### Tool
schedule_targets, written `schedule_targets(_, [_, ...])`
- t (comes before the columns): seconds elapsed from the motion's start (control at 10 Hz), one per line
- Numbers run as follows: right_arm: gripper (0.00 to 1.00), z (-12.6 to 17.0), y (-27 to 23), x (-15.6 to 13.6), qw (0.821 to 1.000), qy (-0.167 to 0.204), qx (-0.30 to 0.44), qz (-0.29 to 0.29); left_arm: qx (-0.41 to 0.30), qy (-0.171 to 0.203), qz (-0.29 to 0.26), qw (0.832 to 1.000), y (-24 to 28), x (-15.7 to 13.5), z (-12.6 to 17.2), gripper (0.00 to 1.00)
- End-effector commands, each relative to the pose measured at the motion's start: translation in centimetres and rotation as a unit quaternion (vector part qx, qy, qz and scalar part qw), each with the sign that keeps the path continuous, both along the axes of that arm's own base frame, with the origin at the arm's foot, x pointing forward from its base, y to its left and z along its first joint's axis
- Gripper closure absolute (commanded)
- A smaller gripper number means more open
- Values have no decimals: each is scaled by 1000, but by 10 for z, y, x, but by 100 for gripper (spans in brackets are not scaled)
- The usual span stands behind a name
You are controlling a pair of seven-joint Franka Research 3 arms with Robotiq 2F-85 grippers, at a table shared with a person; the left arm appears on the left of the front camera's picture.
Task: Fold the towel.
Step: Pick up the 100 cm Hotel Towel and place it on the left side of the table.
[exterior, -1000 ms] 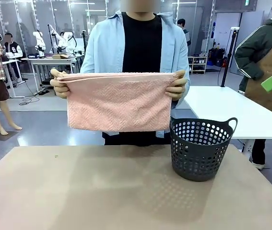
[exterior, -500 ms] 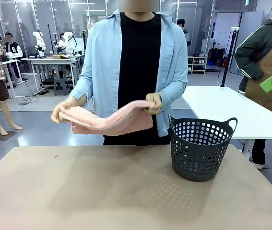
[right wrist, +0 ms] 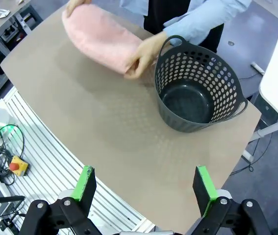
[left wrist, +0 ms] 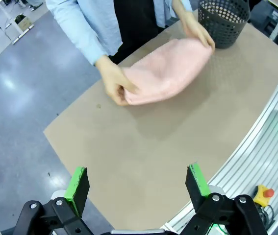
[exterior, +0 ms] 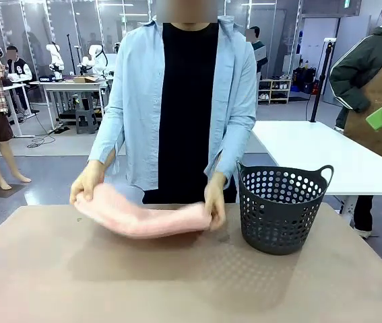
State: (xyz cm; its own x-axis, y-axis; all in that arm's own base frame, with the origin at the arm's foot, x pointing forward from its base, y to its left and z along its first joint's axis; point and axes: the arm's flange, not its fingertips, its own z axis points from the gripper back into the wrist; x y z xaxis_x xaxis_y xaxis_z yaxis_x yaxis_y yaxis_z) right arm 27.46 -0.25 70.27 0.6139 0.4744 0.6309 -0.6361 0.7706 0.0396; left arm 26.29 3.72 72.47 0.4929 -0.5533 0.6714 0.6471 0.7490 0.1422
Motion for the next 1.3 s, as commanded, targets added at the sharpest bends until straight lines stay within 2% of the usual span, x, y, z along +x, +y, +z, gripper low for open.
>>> schedule_targets(0.0, [0,1,1,1,1000,2,0,-7,1,3,12,1000,-1,-3,2,0])
schedule_targets(1.2, [0,1,1,1,1000,2,0,-7,1,3,12,1000,-1,-3,2,0])
